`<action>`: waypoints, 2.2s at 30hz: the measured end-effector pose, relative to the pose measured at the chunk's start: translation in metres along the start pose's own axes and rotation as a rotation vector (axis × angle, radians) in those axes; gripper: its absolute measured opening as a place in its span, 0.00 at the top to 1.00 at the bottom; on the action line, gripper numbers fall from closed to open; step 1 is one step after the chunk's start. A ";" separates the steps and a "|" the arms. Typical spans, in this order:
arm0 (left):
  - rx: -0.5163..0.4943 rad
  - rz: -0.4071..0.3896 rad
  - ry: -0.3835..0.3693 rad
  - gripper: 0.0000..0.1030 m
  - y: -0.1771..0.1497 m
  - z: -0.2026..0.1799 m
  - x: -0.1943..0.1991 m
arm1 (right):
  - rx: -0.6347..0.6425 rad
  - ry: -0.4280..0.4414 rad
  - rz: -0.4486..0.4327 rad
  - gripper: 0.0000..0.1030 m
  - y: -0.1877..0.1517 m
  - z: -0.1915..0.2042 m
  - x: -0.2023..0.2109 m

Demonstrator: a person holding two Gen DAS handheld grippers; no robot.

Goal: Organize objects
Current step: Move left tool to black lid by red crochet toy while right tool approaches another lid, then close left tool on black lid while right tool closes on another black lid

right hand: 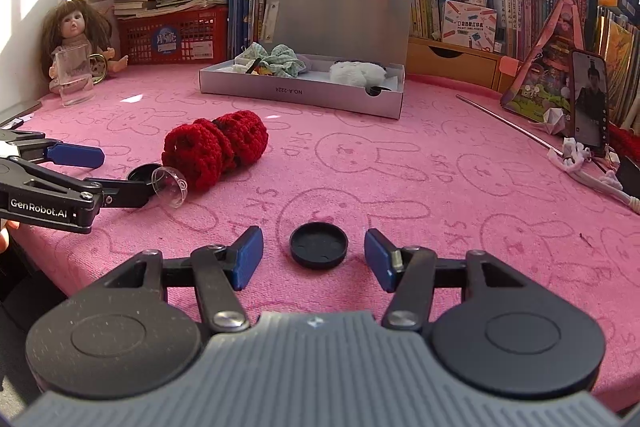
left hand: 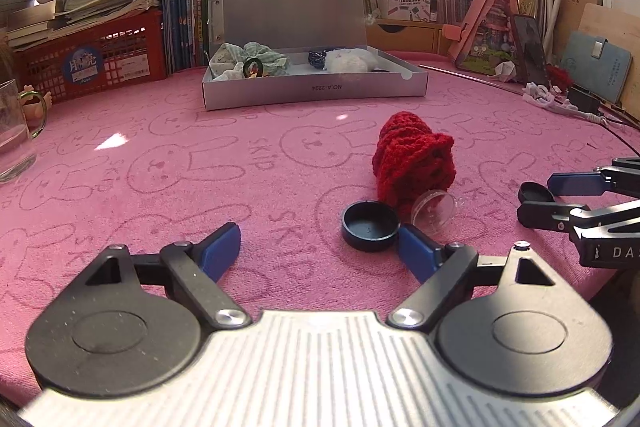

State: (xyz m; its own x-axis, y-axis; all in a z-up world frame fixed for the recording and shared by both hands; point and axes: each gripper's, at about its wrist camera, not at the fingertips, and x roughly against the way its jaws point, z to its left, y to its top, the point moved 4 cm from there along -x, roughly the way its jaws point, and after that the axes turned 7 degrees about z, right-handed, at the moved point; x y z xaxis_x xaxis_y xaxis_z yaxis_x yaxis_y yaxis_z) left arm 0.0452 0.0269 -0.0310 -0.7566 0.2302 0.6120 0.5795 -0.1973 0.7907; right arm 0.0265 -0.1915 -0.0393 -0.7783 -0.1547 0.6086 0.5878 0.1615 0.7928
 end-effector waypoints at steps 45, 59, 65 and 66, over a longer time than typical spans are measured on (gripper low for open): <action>0.062 -0.014 -0.017 0.46 0.006 -0.012 0.003 | -0.029 -0.010 -0.013 0.46 -0.006 0.015 0.006; 0.078 -0.026 -0.017 0.58 0.009 -0.010 0.005 | -0.044 0.006 -0.011 0.56 0.000 0.015 0.003; 0.069 -0.011 -0.011 0.58 0.008 -0.011 0.002 | -0.061 -0.005 -0.012 0.54 0.000 0.013 0.000; 0.059 -0.013 -0.006 0.58 0.007 -0.012 0.002 | -0.061 -0.005 -0.012 0.54 0.000 0.013 0.000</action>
State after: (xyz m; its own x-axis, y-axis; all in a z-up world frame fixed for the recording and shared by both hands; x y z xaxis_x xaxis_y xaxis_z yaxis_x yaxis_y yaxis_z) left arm 0.0444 0.0148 -0.0242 -0.7625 0.2378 0.6017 0.5867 -0.1380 0.7980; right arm 0.0239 -0.1785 -0.0395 -0.7864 -0.1511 0.5989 0.5905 0.1003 0.8007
